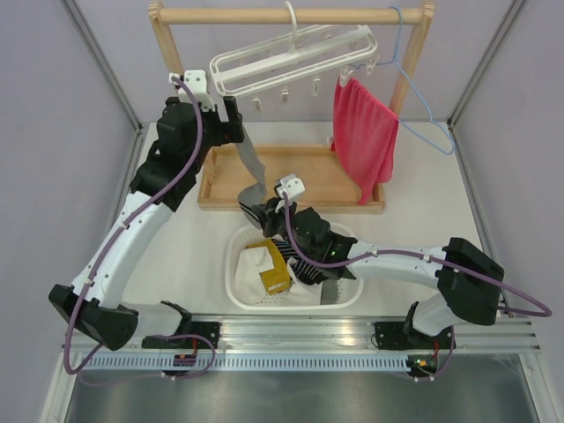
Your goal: Remove the socks clipped to the hanger
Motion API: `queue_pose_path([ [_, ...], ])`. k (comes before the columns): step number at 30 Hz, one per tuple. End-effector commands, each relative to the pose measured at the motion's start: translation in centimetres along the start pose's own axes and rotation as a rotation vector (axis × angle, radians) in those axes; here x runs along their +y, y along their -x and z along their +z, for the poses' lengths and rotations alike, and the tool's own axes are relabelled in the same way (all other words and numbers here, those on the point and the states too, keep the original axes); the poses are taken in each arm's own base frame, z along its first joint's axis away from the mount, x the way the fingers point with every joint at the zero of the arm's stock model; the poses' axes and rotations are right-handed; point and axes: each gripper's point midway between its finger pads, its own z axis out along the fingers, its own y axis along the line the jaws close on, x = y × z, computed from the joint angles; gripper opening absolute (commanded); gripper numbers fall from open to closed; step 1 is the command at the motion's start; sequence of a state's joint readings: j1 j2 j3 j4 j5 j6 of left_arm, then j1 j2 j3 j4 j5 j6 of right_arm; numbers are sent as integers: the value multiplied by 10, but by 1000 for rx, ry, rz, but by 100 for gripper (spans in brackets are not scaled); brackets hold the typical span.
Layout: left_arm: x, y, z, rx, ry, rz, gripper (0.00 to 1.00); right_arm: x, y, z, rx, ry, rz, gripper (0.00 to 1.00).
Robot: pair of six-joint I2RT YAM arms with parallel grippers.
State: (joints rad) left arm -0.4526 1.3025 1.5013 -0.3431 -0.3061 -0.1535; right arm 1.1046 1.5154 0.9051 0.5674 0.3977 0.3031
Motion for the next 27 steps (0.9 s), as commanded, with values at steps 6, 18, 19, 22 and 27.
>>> queue_pose_path([
  [6,-10,30,7,-57,-1,46,100,12,14,-5,-35,34,26,1],
  [18,-18,45,17,-76,24,79,73,14,15,-7,-35,42,16,1],
  [19,-18,45,17,-77,24,79,65,14,15,-6,-34,40,17,1],
  [22,-21,44,19,-74,23,84,44,14,13,-7,-29,41,14,1],
  [27,-25,44,19,-74,17,88,13,13,13,-7,-28,39,10,1],
])
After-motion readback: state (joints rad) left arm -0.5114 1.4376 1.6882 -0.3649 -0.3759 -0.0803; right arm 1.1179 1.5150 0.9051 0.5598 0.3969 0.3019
